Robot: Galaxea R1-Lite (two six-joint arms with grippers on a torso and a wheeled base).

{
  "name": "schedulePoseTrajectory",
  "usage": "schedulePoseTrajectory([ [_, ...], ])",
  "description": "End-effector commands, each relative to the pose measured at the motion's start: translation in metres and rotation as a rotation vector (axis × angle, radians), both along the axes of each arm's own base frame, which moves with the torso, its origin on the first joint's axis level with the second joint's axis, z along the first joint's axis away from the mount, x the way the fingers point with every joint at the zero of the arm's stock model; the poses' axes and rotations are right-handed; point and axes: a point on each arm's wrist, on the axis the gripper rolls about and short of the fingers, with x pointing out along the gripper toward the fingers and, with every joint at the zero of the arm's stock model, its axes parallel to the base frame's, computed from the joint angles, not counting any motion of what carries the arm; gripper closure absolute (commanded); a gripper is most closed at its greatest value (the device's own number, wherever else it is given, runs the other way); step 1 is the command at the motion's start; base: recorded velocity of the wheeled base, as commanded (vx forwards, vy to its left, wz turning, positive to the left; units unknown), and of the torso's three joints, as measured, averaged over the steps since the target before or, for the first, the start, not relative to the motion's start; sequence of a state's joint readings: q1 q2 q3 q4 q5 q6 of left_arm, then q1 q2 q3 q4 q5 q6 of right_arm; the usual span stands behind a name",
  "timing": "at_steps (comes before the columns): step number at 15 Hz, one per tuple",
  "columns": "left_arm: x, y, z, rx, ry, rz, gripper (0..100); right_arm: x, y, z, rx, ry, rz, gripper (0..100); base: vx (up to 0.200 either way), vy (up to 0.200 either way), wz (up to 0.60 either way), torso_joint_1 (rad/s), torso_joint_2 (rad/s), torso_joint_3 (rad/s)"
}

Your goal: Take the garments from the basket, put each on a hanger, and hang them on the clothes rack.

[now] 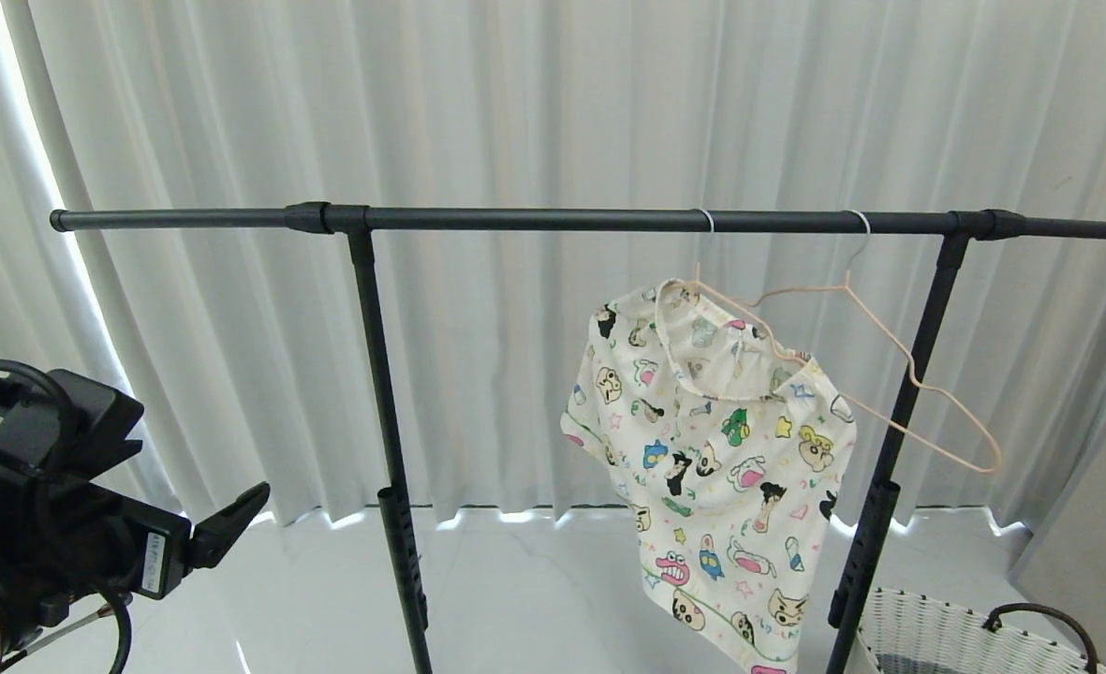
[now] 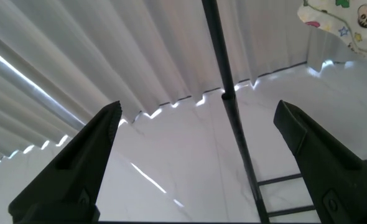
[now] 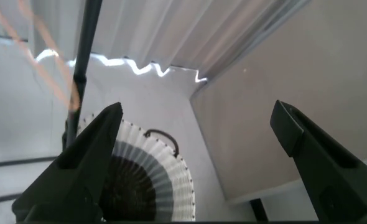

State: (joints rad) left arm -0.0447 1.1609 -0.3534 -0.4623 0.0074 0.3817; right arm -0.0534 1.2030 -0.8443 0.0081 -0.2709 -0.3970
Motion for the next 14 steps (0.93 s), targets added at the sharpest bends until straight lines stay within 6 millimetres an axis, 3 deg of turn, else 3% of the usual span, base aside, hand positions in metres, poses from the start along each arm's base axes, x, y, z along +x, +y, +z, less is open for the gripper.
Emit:
schedulePoseTrajectory([
  [1,-0.004,0.0,0.0,0.0,-0.006,0.0,0,-0.003,0.0,-0.003,-0.007,0.01,0.002,0,0.0,0.0,0.0,-0.212,0.49,0.276],
  [4,-0.004,-0.003,-0.001,0.012,-0.002,-0.024,0,-0.008,0.0,-0.012,-0.007,0.038,0.001,0,0.0,0.0,0.0,-0.206,0.5,0.284],
  [8,-0.006,-0.006,-0.004,0.008,0.006,-0.044,0,-0.011,0.0,-0.019,-0.007,0.057,0.0,0,0.0,0.0,-0.6,-0.194,0.48,0.286],
  [14,-0.009,-0.005,-0.005,0.008,0.003,-0.041,0,-0.013,0.001,-0.027,-0.033,0.07,0.009,0,0.0,0.0,0.0,-0.157,0.44,0.281],
])
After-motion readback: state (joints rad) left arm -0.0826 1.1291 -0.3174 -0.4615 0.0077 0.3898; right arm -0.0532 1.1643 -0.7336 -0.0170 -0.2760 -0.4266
